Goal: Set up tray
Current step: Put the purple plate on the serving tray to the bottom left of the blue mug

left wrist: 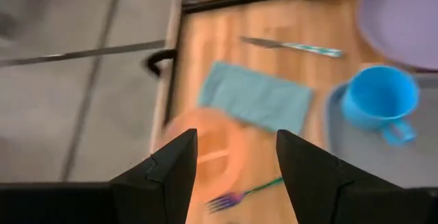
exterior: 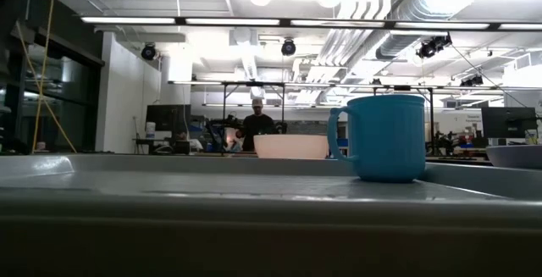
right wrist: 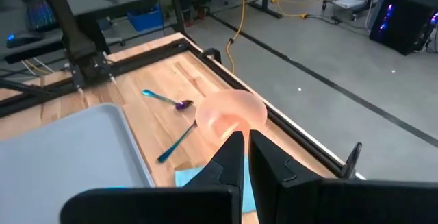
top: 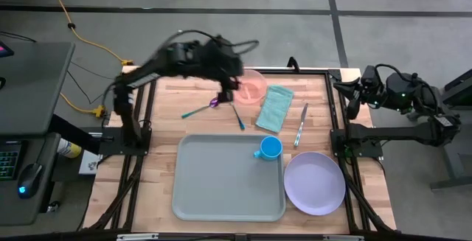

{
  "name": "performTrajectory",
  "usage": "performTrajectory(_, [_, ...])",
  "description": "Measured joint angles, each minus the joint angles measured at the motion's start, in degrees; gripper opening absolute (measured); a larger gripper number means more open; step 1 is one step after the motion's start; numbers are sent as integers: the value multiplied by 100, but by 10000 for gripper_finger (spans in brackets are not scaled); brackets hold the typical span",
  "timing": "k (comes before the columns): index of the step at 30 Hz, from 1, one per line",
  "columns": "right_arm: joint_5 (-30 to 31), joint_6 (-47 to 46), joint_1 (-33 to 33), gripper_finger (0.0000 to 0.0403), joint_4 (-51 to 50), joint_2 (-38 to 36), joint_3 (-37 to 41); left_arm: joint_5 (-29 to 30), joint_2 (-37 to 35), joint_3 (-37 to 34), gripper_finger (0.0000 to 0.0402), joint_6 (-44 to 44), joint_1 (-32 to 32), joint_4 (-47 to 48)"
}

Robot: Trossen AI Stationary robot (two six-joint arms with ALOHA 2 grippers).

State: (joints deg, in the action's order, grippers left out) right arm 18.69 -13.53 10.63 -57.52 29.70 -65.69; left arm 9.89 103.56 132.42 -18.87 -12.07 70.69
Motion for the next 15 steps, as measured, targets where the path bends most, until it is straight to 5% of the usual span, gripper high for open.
performTrajectory(8, [242,-60,0,0,-8,-262,-4,314,-995,-184,227,-40,19,593])
performTrajectory(15, [299,-60,0,0,-13,-278,-2,298,-2004,-2026,227,230,291,49])
